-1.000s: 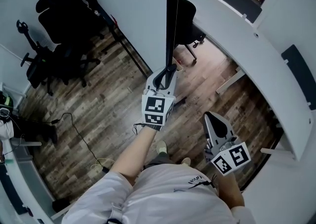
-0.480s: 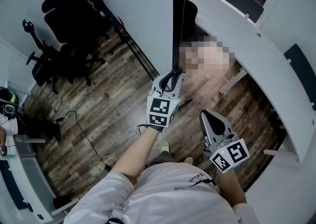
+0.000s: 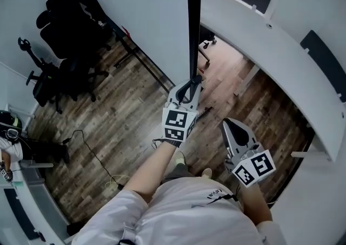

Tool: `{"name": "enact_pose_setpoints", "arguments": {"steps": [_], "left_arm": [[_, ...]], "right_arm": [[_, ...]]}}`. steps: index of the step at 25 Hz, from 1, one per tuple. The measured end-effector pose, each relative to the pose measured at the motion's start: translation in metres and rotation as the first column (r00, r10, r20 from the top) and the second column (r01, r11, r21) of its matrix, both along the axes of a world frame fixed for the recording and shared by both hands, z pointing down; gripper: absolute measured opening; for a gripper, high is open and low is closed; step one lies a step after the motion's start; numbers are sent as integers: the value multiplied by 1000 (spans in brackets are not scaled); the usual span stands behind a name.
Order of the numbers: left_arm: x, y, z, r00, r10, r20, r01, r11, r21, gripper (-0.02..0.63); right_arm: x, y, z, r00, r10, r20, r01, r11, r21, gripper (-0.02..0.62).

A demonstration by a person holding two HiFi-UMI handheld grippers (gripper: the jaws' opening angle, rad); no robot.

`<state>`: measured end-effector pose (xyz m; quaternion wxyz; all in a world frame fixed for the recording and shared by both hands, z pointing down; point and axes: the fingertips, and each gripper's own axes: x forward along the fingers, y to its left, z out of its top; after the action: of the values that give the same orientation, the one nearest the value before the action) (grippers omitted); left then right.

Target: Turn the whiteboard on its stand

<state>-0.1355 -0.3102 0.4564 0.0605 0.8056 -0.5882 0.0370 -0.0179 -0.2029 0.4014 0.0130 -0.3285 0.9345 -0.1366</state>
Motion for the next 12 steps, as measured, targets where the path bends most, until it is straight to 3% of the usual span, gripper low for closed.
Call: {"name": "enact_pose_setpoints", "arguments": {"steps": [12], "left_arm": [[90, 13, -1, 999, 52, 5, -52, 998, -30, 83]], "right_arm": [[64, 15, -1, 999, 35, 19, -35, 999, -2, 14]]}}
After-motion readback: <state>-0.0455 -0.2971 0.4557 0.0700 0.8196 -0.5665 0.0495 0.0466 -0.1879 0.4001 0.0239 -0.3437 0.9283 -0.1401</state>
